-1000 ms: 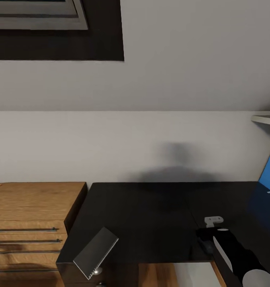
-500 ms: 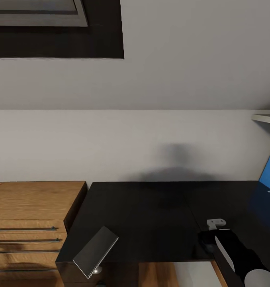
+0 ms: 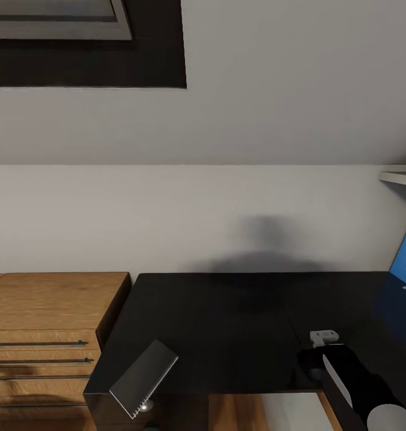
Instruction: In the bedroom, organize the workspace by keeping the computer under the desk, ensuring the monitor is on the desk, placing the keyboard on the desk next to the monitor, placing the mouse on the desk next to the keyboard, moving the folder from the swivel chair onto the desk next to the mouse, stacking the notebook on top of the folder with the pen on top of the notebook, and positioning the swivel chair next to the desk.
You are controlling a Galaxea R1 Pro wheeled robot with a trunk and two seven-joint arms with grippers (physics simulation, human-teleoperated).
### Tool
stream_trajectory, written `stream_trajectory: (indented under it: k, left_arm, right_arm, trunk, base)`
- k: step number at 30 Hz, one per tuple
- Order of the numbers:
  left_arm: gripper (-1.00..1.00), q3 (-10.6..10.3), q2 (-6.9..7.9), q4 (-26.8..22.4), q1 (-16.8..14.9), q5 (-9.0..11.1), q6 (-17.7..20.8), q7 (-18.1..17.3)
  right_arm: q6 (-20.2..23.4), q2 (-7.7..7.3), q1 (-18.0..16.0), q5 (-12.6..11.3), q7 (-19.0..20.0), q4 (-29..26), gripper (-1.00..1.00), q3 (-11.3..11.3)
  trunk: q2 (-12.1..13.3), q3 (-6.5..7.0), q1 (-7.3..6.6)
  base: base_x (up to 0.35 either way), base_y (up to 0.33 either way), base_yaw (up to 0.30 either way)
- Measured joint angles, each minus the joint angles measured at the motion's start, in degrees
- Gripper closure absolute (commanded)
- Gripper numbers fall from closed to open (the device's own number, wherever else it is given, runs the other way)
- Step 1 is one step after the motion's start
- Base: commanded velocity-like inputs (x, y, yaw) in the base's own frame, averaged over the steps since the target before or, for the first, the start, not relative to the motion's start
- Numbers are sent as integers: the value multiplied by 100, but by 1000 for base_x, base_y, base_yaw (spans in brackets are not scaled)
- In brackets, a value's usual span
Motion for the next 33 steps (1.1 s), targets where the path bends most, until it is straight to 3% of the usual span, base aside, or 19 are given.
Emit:
stream_trajectory:
  k: [5, 29, 33]
  left_arm:
    - [-100, 3, 0, 7, 0, 13, -3, 0]
    - [-100, 4, -4, 96, 0, 19, -11, 6]
    - [-100, 6, -1, 97, 0, 22, -13, 7]
  right_arm:
    - [7, 3, 0, 13, 80, 2, -100, 13]
    - [14, 4, -3, 0, 109, 2, -100, 25]
    - [11, -2, -4, -23, 107, 7, -100, 23]
  trunk:
    - [0, 0, 0]
    - [-963, -430, 526]
    - [-964, -430, 527]
  base:
    - [0, 0, 0]
    - [0, 0, 0]
    - [0, 0, 0]
